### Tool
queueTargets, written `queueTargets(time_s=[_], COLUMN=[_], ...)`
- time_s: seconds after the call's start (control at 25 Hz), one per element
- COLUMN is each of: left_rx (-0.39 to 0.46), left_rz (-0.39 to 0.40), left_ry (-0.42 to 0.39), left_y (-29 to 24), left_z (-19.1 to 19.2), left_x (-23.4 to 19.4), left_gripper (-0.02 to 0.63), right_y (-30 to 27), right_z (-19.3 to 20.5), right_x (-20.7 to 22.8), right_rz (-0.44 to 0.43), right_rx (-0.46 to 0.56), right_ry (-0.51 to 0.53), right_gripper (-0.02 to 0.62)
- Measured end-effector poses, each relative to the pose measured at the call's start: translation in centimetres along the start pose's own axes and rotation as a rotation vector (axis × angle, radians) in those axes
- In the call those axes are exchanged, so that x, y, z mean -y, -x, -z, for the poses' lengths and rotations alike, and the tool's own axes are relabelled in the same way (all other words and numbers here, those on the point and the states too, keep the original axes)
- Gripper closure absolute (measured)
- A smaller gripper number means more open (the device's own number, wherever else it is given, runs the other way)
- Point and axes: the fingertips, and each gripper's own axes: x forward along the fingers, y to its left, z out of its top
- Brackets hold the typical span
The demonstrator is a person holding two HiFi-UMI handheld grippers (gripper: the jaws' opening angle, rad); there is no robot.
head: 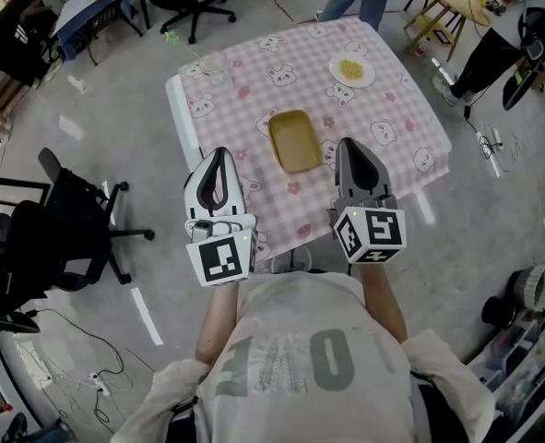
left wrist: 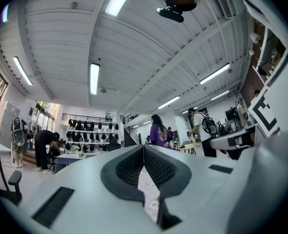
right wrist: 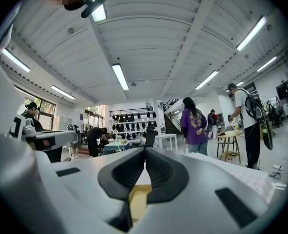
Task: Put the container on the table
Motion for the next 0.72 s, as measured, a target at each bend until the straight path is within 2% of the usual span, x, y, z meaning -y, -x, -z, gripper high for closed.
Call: queueTargets(time_s=[0.2, 0.32, 0.72], left_rx=[-0.019, -0.025, -0.025], left_rz=[0.012, 0.022, 0.033], left_ry=[0.038, 0.016, 0.023], left_y=[0.1, 0.1, 0.0], left_z=[0.8, 0.9, 1.1], left_x=[0.7, 1.2, 2.4], left_gripper=[0.577, 0.577, 0.577], right_y=[1.7, 2.1, 2.1], right_z=[2.5, 2.1, 1.3], right_x=[0.2, 0.6, 0.6], right_rz=[0.001, 0.008, -0.002], right_rx=[-0.032, -0.023, -0.009], right_ry=[-0.004, -0.003, 0.023], right_gripper=[0.565, 0.565, 0.565])
